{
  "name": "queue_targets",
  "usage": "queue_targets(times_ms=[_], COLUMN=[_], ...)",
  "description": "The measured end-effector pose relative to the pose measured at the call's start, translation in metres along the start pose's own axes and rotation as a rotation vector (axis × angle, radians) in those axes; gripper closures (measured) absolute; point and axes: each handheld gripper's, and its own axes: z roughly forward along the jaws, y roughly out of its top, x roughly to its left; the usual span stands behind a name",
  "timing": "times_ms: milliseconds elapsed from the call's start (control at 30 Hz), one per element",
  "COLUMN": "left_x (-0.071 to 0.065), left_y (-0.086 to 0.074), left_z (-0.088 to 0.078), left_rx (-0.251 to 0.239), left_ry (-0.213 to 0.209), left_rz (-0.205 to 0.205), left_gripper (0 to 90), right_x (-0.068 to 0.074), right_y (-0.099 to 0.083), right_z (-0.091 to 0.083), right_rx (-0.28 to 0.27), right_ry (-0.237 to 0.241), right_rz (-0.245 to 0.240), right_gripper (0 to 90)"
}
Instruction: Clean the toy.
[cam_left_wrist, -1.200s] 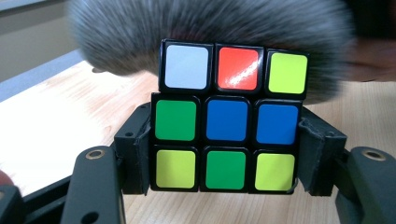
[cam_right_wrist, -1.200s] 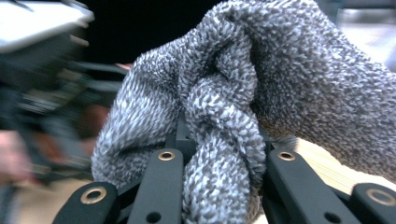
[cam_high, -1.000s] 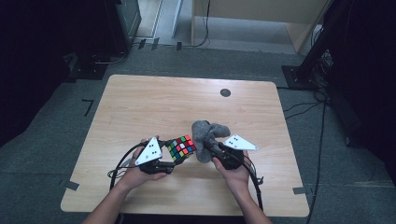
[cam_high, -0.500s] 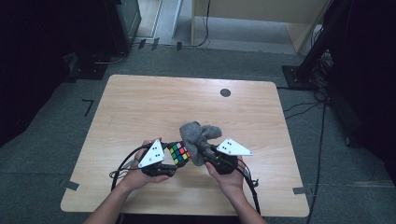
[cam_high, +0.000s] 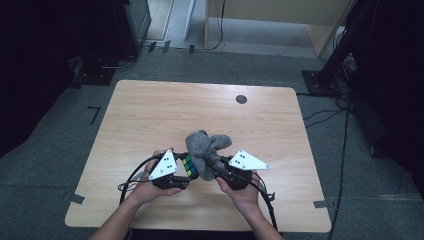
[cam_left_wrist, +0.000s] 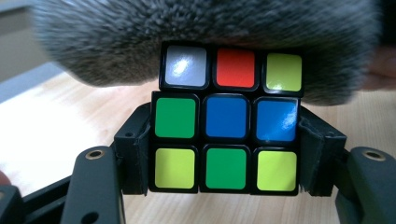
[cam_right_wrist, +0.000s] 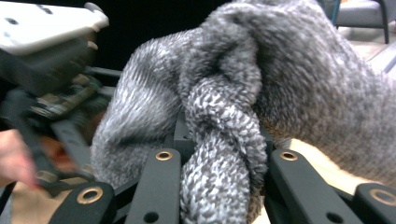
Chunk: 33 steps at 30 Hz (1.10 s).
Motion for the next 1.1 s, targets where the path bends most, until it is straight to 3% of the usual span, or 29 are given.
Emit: queue_targets(times_ms=[100,167,233,400,500,567,633,700,767,800,900,1000,1100], left_x=[0.008,0.012,0.014,0.015,0.019,0.02,0.022,0.026,0.029,0.03,0.03,0.027,0.025], left_y=[0.001,0.002,0.001,0.002,0.002,0.003,0.004,0.004,0.004,0.004,0.002,0.003,0.004], left_z=[-0.008,-0.011,-0.013,-0.012,-0.016,-0.018,-0.021,-0.024,-0.027,-0.028,-0.028,-0.023,-0.022], left_rx=[-0.06,-0.081,-0.098,-0.138,-0.17,-0.196,-0.214,-0.224,-0.234,-0.236,-0.224,-0.213,-0.205], left_ry=[-0.005,-0.003,-0.016,-0.068,-0.097,-0.11,-0.111,-0.099,-0.086,-0.082,-0.081,-0.097,-0.106], left_rz=[-0.05,-0.074,-0.093,-0.145,-0.19,-0.217,-0.231,-0.237,-0.249,-0.251,-0.247,-0.237,-0.228], left_gripper=[34.4,34.4,34.4,34.4,34.4,34.4,34.4,34.4,34.4,34.4,34.4,34.4,34.4], right_x=[-0.02,-0.032,-0.037,-0.028,-0.03,-0.03,-0.026,-0.022,-0.019,-0.019,-0.026,-0.025,-0.02], right_y=[-0.005,-0.007,-0.005,-0.007,-0.012,-0.016,-0.021,-0.025,-0.028,-0.029,-0.021,-0.01,-0.01], right_z=[-0.002,-0.008,-0.011,-0.003,0.0,0.004,0.011,0.018,0.025,0.025,0.015,0.003,0.004], right_rx=[0.043,0.024,-0.006,-0.013,-0.033,-0.014,0.031,0.101,0.195,0.211,0.1,-0.018,-0.019], right_ry=[-0.098,-0.103,-0.071,0.051,0.134,0.195,0.241,0.255,0.183,0.156,0.141,0.122,0.105], right_rz=[0.033,0.101,0.147,0.169,0.24,0.264,0.253,0.222,0.132,0.117,0.173,0.159,0.124], right_gripper=[74.3,74.3,74.2,74.5,75.1,75.5,75.5,75.4,75.3,75.2,75.1,74.7,75.0])
